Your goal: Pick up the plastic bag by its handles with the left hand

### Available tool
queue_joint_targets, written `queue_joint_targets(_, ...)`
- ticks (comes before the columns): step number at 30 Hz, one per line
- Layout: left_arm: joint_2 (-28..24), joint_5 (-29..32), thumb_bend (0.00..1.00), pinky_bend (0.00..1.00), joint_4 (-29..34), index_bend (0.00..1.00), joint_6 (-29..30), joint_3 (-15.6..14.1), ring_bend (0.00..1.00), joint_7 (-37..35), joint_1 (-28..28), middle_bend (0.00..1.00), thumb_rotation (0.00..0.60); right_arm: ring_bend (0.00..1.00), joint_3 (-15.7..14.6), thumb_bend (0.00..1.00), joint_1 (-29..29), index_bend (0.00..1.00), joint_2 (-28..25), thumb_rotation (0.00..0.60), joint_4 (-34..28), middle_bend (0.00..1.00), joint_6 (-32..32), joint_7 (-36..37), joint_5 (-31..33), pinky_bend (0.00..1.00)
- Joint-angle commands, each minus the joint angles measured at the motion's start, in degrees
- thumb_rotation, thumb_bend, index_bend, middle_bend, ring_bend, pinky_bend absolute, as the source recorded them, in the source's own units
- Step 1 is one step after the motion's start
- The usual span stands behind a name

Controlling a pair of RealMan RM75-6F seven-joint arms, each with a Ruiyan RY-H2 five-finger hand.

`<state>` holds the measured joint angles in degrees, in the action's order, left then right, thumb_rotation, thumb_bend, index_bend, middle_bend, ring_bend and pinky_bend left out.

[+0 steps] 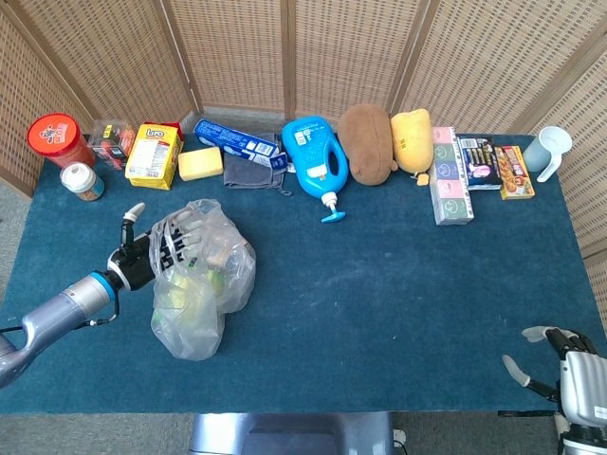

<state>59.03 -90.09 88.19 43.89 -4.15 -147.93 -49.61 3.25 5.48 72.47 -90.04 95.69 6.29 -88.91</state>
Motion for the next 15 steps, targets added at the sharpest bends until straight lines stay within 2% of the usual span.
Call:
queue_joint_targets(1, 0.8, 0.9, 0.28, 0.40, -0.8, 0.24, 0.1, 1.1, 0.33, -0.7, 0.0, 0.30, 0.000, 0.40, 0.0, 0.24, 0.0, 0.43, -0.1, 0.173, -0.2, 0.48, 0.0, -0.2, 0.0, 0.28)
queue_joint_targets(5, 1.1, 1.0, 0.28, 0.40, -0.9, 0.24, 0.9, 2.0, 0.33, -1.4, 0.2, 0.30, 0.000, 0.40, 0.0, 0.24, 0.2, 0.43, -0.3, 0.172, -0.3, 0.48, 0.1, -0.3, 0.2, 0.28)
queue_joint_targets(9, 2.1, -0.3, 0.28, 0.43, -1.1, 0.24, 4.3, 3.7, 0.33, -6.0, 0.6, 0.31, 0.000, 0.40, 0.0, 0.25, 0.1, 0.43, -0.3, 0.169, -0.3, 0.48, 0.1, -0.1, 0.2, 0.28)
queue_joint_targets(15, 3.7, -0.9, 0.29, 0.44, -0.2, 0.24, 4.0, 5.2, 0.33, -6.9, -1.1, 0.32, 0.000, 0.40, 0.0, 0.25, 0.3, 0.43, -0.1, 0.172, 0.0, 0.48, 0.3, 0.2, 0.0, 0.28)
